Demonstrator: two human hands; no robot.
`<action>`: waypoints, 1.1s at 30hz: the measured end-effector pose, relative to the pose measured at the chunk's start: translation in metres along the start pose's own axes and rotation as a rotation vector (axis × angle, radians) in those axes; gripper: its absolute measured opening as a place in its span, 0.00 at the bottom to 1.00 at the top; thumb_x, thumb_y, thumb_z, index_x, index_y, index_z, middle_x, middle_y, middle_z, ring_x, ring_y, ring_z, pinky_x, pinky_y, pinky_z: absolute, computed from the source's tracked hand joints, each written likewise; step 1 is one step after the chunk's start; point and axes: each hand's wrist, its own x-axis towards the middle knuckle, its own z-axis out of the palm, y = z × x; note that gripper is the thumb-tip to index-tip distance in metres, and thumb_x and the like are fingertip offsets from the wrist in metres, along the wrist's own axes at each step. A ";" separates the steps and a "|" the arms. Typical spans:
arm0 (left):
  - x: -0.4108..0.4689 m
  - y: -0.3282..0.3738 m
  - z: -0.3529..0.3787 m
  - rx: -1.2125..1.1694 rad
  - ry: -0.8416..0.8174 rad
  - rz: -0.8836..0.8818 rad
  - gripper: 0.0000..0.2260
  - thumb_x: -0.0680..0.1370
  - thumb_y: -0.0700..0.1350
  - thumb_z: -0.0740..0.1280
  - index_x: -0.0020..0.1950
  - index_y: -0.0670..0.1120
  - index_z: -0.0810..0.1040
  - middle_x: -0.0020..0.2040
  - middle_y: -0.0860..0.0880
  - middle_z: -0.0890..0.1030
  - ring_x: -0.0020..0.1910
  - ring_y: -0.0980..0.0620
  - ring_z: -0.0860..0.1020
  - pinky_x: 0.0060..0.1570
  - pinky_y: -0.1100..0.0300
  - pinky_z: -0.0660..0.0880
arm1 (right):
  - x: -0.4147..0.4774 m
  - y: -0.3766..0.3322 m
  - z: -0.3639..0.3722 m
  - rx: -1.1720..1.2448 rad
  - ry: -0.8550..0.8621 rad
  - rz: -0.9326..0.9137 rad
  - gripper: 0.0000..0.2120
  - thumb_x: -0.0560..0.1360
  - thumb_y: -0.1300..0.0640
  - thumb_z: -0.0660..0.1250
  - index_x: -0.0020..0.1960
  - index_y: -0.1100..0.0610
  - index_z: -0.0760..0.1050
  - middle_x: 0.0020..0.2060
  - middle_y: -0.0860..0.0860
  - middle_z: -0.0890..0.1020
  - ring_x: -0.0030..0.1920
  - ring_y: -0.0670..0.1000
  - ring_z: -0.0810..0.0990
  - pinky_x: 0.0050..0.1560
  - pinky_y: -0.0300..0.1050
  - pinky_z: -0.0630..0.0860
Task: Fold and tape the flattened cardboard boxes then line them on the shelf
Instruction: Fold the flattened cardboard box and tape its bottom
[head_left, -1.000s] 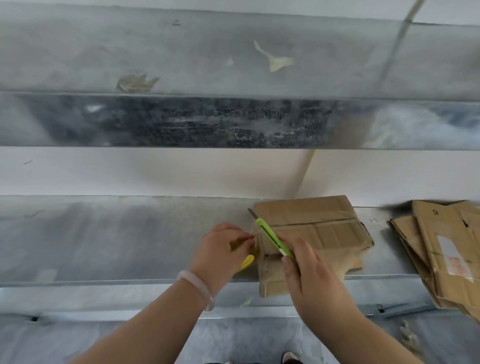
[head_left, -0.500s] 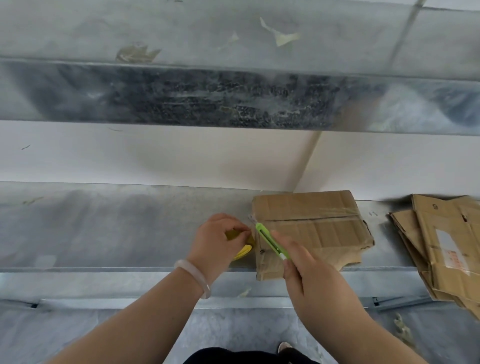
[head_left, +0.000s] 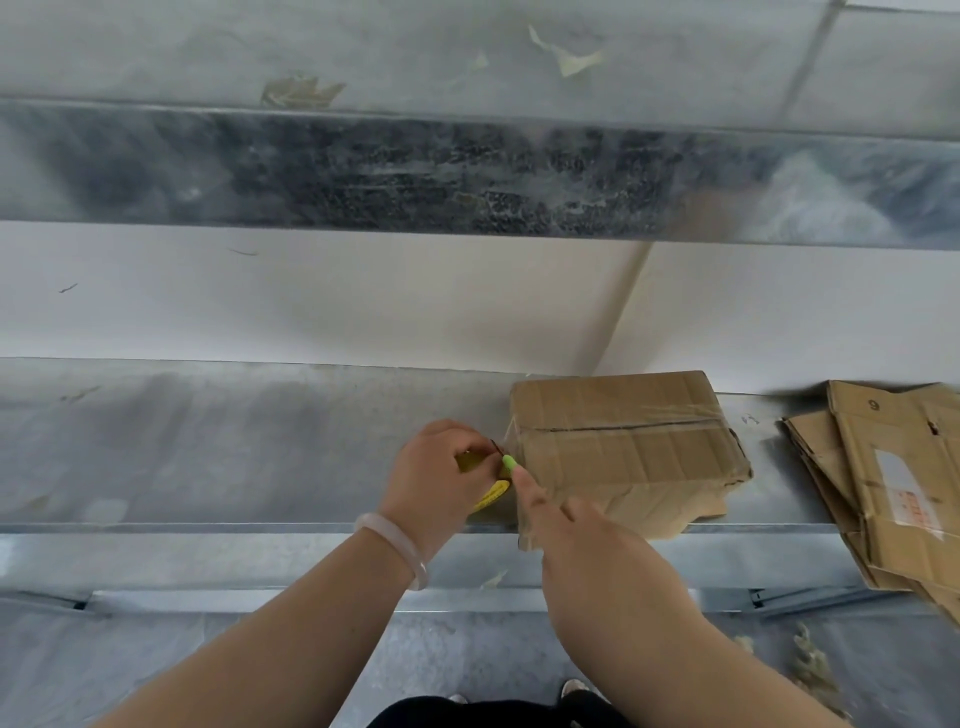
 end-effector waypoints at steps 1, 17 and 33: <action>0.000 0.001 0.000 -0.005 0.002 -0.001 0.02 0.73 0.49 0.71 0.43 0.52 0.83 0.44 0.58 0.79 0.45 0.59 0.76 0.46 0.68 0.73 | 0.003 0.000 -0.001 -0.044 -0.025 -0.012 0.36 0.79 0.62 0.53 0.78 0.45 0.38 0.56 0.52 0.67 0.44 0.53 0.72 0.45 0.48 0.76; 0.002 0.005 -0.001 0.005 0.060 -0.042 0.02 0.72 0.48 0.73 0.40 0.52 0.83 0.44 0.58 0.77 0.43 0.62 0.75 0.41 0.79 0.66 | 0.015 -0.020 -0.028 -0.076 -0.228 0.091 0.39 0.79 0.66 0.55 0.78 0.50 0.33 0.50 0.54 0.66 0.44 0.53 0.71 0.32 0.42 0.66; 0.007 0.001 0.003 0.011 0.073 -0.059 0.04 0.70 0.46 0.73 0.36 0.52 0.83 0.41 0.57 0.78 0.42 0.61 0.75 0.38 0.76 0.67 | 0.024 -0.023 -0.029 -0.049 -0.226 0.114 0.38 0.79 0.66 0.54 0.79 0.53 0.33 0.61 0.57 0.69 0.51 0.57 0.76 0.36 0.48 0.68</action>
